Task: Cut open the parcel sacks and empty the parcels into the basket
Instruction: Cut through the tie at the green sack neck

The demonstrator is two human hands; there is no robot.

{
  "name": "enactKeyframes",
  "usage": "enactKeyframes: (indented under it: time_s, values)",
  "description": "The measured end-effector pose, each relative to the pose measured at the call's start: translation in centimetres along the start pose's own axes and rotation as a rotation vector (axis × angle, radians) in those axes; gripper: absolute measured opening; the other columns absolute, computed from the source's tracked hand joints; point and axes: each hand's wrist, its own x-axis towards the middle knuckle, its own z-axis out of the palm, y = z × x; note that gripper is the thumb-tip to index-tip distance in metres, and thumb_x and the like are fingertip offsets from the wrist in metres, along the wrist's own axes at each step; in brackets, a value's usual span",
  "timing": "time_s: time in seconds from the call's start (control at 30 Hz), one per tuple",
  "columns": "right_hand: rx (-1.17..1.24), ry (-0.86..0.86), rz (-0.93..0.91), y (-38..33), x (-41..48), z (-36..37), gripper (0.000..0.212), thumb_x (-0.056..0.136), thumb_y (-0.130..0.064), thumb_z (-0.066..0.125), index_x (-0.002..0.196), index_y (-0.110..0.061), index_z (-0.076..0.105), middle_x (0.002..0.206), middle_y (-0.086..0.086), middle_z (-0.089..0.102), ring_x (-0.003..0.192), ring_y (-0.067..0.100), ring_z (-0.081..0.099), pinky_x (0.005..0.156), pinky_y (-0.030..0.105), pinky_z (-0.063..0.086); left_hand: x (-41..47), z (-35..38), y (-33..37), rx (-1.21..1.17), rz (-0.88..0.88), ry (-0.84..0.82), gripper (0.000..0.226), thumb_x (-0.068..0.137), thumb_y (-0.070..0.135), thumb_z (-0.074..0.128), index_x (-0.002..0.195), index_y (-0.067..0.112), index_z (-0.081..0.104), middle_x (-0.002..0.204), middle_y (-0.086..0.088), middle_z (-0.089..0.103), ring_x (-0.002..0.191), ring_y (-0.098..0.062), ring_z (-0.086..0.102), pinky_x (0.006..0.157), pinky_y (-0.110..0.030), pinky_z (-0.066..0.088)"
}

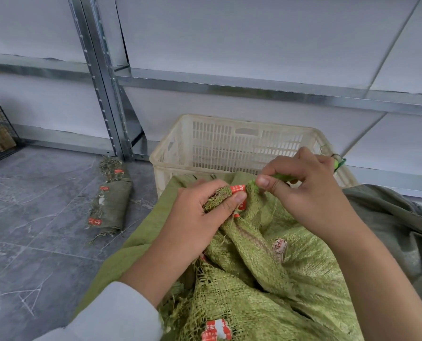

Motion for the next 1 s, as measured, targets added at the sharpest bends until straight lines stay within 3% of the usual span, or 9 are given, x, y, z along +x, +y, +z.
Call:
enactKeyframes:
  time_s: [0.07, 0.23, 0.37, 0.43, 0.53, 0.7, 0.8, 0.87, 1.0]
  values:
    - [0.007, -0.016, 0.037, 0.7, -0.1, -0.1, 0.018, 0.076, -0.043, 0.068, 0.061, -0.048, 0.061, 0.086, 0.003, 0.053, 0.102, 0.023, 0.035, 0.082, 0.001, 0.019, 0.0, 0.2, 0.0, 0.049, -0.006, -0.077, 0.015, 0.086, 0.042, 0.065, 0.082, 0.030, 0.072, 0.079, 0.008, 0.070, 0.076, -0.003, 0.064, 0.068, -0.016, 0.047]
    - [0.029, -0.042, 0.060, 1.2, -0.1, 0.7, 0.019, 0.081, -0.037, 0.069, 0.065, -0.044, 0.064, 0.087, 0.001, 0.051, 0.105, 0.019, 0.033, 0.075, 0.025, 0.022, 0.3, 0.1, -0.8, 0.087, -0.047, -0.144, 0.019, 0.085, 0.048, 0.065, 0.073, 0.033, 0.067, 0.066, 0.016, 0.062, 0.064, 0.007, 0.056, 0.060, -0.007, 0.038]
    - [0.327, 0.271, -0.003, 0.1, 0.8, -3.3, 0.024, 0.092, -0.033, 0.060, 0.068, -0.029, 0.063, 0.085, 0.006, 0.065, 0.100, 0.035, 0.059, 0.087, 0.041, 0.045, -1.4, 2.4, -2.7, 0.436, -0.176, -0.416, 0.025, 0.074, 0.061, 0.063, 0.082, 0.038, 0.066, 0.083, 0.015, 0.048, 0.099, -0.019, 0.046, 0.085, -0.034, 0.038]
    - [0.194, 0.325, -0.074, -0.1, 1.3, -5.5, 0.024, 0.087, -0.048, 0.058, 0.072, -0.030, 0.066, 0.086, 0.008, 0.069, 0.095, 0.033, 0.059, 0.087, 0.040, 0.045, -1.2, 2.2, -3.0, 0.291, -0.169, -0.263, 0.027, 0.073, 0.062, 0.063, 0.081, 0.037, 0.069, 0.078, 0.014, 0.057, 0.092, -0.017, 0.052, 0.078, -0.032, 0.038]
    - [0.039, 0.191, -0.023, 0.2, 0.5, -4.4, 0.023, 0.078, -0.059, 0.058, 0.073, -0.040, 0.069, 0.086, 0.011, 0.061, 0.101, 0.035, 0.049, 0.093, 0.046, 0.039, -0.2, 0.7, -3.2, 0.100, -0.043, 0.000, 0.032, 0.073, 0.061, 0.066, 0.079, 0.030, 0.071, 0.074, 0.010, 0.064, 0.071, -0.007, 0.060, 0.067, -0.028, 0.043]
    - [-0.116, 0.102, -0.048, -0.4, 0.2, -1.3, 0.013, 0.075, -0.050, 0.067, 0.067, -0.054, 0.059, 0.080, -0.016, 0.049, 0.089, 0.005, 0.022, 0.092, 0.031, 0.025, -0.4, 0.9, -2.5, 0.046, -0.005, 0.080, 0.027, 0.071, 0.059, 0.068, 0.082, 0.035, 0.073, 0.076, 0.009, 0.064, 0.075, -0.008, 0.060, 0.066, -0.020, 0.040]
    - [-0.178, 0.091, -0.134, -0.2, 0.2, -1.1, 0.010, 0.078, -0.045, 0.070, 0.069, -0.047, 0.065, 0.084, -0.045, 0.050, 0.086, -0.011, 0.025, 0.083, 0.025, 0.016, -0.3, 0.2, -2.2, 0.024, 0.041, 0.107, 0.019, 0.074, 0.054, 0.069, 0.082, 0.037, 0.073, 0.076, 0.010, 0.065, 0.077, -0.010, 0.060, 0.070, -0.021, 0.041]
    - [-0.177, 0.059, -0.154, -0.2, 0.2, -1.0, 0.009, 0.077, -0.048, 0.068, 0.068, -0.045, 0.066, 0.086, -0.045, 0.050, 0.094, -0.025, 0.021, 0.081, 0.022, 0.017, -0.4, 0.0, -2.2, 0.017, 0.050, 0.122, 0.019, 0.074, 0.052, 0.070, 0.083, 0.036, 0.074, 0.077, 0.005, 0.065, 0.077, -0.011, 0.060, 0.071, -0.023, 0.043]
    - [-0.180, 0.004, -0.162, -0.4, 0.2, -1.0, 0.011, 0.076, -0.053, 0.063, 0.071, -0.045, 0.068, 0.073, -0.021, 0.060, 0.088, 0.006, 0.029, 0.090, 0.009, 0.010, -0.4, -0.1, -2.0, 0.009, 0.042, 0.136, 0.020, 0.072, 0.052, 0.070, 0.084, 0.036, 0.074, 0.077, 0.005, 0.063, 0.076, -0.010, 0.060, 0.071, -0.023, 0.044]
